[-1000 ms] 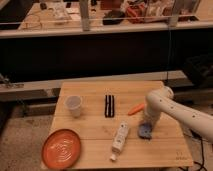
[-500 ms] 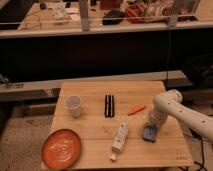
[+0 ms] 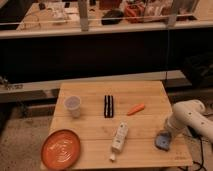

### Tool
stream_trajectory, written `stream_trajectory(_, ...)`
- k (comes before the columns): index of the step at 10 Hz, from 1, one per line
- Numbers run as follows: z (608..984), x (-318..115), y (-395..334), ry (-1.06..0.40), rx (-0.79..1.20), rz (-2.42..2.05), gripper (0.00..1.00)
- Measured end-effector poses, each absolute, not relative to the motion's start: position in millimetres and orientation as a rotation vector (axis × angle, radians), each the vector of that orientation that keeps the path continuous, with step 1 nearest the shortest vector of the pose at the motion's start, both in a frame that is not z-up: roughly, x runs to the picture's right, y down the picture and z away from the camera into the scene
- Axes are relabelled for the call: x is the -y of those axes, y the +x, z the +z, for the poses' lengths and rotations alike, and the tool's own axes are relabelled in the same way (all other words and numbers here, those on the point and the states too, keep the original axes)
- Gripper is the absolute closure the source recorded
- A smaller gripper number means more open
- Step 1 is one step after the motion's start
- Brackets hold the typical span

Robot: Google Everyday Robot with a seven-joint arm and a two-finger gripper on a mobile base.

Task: Wipe the white sponge on the table

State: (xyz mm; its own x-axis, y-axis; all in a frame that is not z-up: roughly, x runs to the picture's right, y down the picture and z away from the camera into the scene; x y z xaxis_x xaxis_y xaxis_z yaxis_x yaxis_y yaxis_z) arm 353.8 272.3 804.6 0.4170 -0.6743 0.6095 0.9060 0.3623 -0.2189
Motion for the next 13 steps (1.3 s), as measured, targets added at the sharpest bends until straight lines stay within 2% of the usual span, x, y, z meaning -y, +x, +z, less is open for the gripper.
stream_trajectory(4, 799.4, -276.2, 342.2, -0.558, 0.473, -1.091, 1.0)
stream_trajectory(9, 758.9, -309.2, 279.6, -0.512, 0.522, -1.252, 1.0)
stream_trajectory(13, 757.6, -308.0, 275.0, -0.502, 0.529, -1.272, 1.0)
